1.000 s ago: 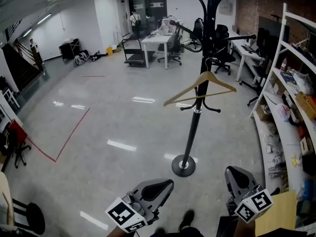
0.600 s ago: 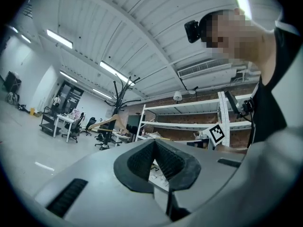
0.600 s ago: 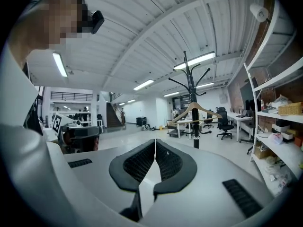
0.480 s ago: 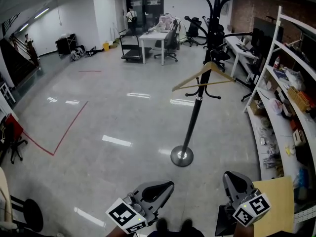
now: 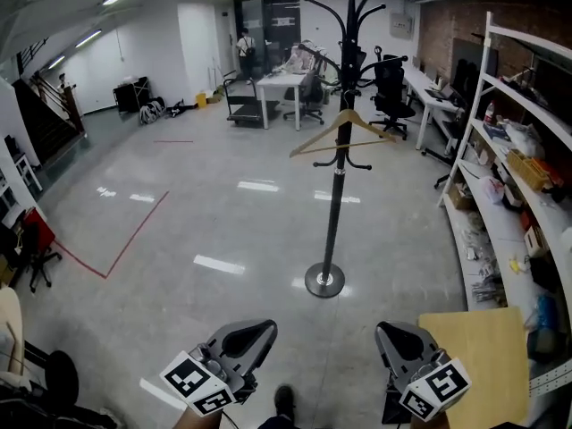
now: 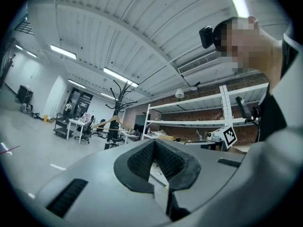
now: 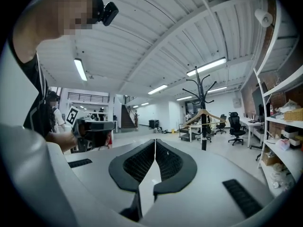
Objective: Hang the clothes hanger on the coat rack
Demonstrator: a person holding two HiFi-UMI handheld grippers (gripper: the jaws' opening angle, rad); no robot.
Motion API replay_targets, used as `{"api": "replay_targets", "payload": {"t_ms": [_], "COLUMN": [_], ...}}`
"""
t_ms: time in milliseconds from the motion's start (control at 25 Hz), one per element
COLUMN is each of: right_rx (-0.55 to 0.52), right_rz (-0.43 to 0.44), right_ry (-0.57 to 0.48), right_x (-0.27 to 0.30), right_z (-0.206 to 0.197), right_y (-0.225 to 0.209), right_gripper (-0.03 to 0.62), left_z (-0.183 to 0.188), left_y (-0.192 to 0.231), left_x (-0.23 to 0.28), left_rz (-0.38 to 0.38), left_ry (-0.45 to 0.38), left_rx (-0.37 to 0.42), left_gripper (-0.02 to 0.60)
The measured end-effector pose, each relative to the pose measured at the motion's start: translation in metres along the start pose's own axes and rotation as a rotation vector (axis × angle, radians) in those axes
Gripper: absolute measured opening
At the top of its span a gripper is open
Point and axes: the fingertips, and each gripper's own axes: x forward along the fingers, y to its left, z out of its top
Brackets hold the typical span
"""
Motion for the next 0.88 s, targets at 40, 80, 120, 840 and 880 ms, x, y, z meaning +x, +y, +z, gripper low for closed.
{"api": "replay_targets", "payload": {"t_ms": [40,80,120,840,880], "right_rx": [0.002,0.007,0.011,0.061,0.058], "right_rz": [0.005,0.002,-0.008,-0.073,-0.078], "right_ry": [-0.001,-0.002,-0.001,-0.043,-0.047], "right_x": [-0.013,-0.024,-0.035,-0.125,-0.128], "right_z": [-0.003,-0.008,-0.012,-0.010,-0.008], "right_y": [0.004,0.005,0.003,0.062,0.073], "right_gripper": [0.008,0.008,0.008,0.008,0.008], "left_z": [-0.001,-0.002,-0.004,-0.036,-0.036], "left_y": [-0.012,-0.023,-0.032,-0.131,-0.131], "left_x": [-0.003,-0.006,-0.008,-0.088,-0.100], "left_rz": [0.001,0.002,0.007,0.057,0.070], "left_ry": [-0.003,-0.008,-0.014,0.004,0.005], "left_rx": [0.003,0.003,-0.003,0.016,0.027], "left_gripper": [0.000,0.000,0.000,0.000,0.000]}}
